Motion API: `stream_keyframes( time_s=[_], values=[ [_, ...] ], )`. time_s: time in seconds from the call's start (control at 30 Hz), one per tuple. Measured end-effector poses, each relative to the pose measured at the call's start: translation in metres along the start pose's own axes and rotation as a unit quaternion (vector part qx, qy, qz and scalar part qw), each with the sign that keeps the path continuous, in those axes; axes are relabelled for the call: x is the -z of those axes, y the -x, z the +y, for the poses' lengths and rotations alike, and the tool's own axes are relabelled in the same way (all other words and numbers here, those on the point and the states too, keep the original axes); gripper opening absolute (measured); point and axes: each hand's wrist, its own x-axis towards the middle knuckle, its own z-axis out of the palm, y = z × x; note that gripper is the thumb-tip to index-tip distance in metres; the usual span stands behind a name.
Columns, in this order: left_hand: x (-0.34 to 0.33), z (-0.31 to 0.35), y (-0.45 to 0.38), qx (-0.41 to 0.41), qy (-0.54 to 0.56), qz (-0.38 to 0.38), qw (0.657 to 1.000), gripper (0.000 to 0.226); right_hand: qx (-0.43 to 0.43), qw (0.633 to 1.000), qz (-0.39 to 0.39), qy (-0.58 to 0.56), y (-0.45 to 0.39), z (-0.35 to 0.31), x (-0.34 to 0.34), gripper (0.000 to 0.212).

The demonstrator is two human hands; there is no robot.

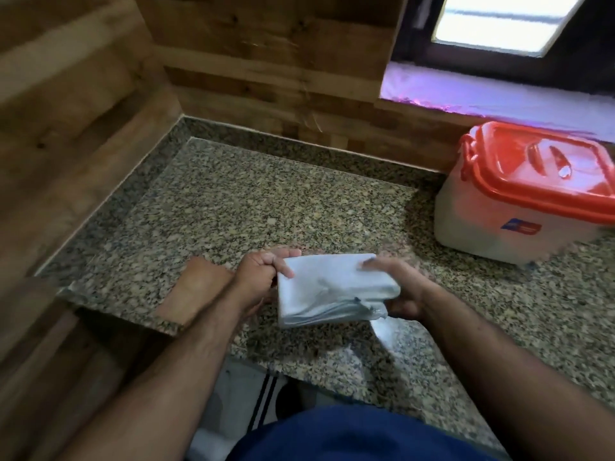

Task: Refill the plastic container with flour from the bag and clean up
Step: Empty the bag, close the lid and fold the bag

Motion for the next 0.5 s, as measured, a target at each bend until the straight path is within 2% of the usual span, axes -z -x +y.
stream_keyframes(
  time_s=[0.13, 0.27, 0.33, 0.43, 0.5],
  values=[
    [0.040, -0.004, 0.050, 0.007, 0.036, -0.017, 0.999, 0.045, -0.009, 0.988, -0.088, 0.123, -0.006, -0.002, -0.023, 0.054],
    [0.082, -0.022, 0.120, 0.014, 0.072, 0.001, 0.997, 0.018, -0.009, 0.964, -0.171, 0.205, -0.015, 0.011, -0.062, 0.042],
    [0.101, -0.034, 0.156, 0.024, 0.032, 0.014, 0.999, 0.031, -0.001, 0.937, -0.228, 0.265, -0.020, 0.028, -0.098, 0.044],
    [0.114, -0.041, 0.212, 0.110, -0.108, 0.012, 0.988, 0.061, 0.013, 0.890, -0.293, 0.348, -0.022, 0.061, -0.159, 0.052],
    [0.123, -0.048, 0.253, 0.155, -0.152, 0.024, 0.976, 0.059, 0.031, 0.856, -0.311, 0.411, -0.017, 0.082, -0.202, 0.058]
  ],
)
